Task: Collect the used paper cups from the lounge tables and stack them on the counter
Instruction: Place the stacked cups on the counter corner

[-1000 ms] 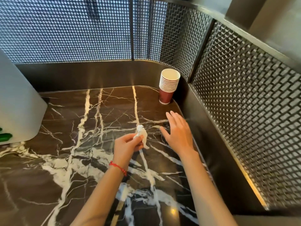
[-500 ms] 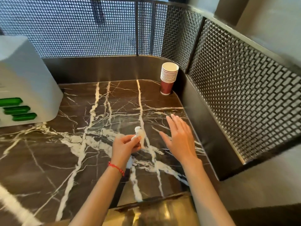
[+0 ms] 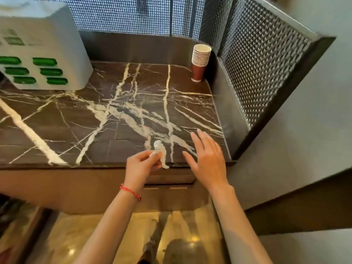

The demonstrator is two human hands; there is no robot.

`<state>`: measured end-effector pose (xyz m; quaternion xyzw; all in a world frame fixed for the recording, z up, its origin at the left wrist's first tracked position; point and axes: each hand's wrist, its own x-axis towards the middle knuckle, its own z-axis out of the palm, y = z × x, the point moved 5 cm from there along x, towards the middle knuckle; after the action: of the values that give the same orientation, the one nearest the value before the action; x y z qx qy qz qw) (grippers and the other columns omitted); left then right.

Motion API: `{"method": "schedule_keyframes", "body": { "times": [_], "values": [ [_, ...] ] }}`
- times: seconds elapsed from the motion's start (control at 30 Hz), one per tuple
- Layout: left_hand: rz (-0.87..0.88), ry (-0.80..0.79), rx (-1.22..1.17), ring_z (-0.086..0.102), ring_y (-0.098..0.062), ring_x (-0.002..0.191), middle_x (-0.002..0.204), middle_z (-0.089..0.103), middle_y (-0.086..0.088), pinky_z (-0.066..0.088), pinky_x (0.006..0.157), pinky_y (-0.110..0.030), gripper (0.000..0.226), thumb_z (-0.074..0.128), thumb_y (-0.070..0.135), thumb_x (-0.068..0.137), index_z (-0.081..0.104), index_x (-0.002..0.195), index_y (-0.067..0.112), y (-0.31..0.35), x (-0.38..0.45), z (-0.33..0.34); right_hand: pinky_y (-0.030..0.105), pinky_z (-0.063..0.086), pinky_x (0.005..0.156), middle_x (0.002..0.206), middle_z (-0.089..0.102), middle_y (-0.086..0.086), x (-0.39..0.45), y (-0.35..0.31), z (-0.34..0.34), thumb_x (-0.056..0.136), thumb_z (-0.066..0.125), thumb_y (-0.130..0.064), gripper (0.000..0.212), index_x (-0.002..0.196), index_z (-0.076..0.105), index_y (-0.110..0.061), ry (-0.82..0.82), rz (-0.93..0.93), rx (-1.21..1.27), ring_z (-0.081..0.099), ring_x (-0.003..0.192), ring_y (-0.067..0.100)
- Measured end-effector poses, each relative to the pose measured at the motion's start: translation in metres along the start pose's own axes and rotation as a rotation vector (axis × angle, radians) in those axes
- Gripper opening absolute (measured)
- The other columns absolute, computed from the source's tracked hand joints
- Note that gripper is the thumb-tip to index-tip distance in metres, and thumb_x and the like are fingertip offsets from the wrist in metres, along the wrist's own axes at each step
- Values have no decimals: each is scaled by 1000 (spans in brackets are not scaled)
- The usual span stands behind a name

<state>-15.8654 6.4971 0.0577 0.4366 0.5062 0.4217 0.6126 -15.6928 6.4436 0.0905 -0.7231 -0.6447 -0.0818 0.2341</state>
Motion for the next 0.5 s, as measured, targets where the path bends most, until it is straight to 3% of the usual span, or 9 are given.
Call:
{"method": "schedule_keyframes", "body": {
  "times": [0.2,0.4,0.5],
  "values": [
    [-19,18,-10,69,-8,64,66,73,1,53,57,-16,7,66,9,81,73,80,10,-14,-37,-11,42,42,100,131,55,17,-41,-5,-9,83,70,-31,55,129,53,-6,37,-24,14,53,122,32],
    [-37,22,6,68,-5,64,66,73,5,52,56,-15,17,66,8,81,72,70,21,-20,-58,-21,43,43,100,131,55,17,-68,-14,-12,83,69,-29,54,128,54,-4,50,8,33,53,122,31],
    [-45,-3,49,67,-3,64,66,73,9,52,56,-13,13,66,10,81,72,76,19,-26,-67,-30,43,42,100,132,55,17,-82,-22,-10,84,69,-29,54,129,53,-4,35,39,20,52,123,31]
  ]
}}
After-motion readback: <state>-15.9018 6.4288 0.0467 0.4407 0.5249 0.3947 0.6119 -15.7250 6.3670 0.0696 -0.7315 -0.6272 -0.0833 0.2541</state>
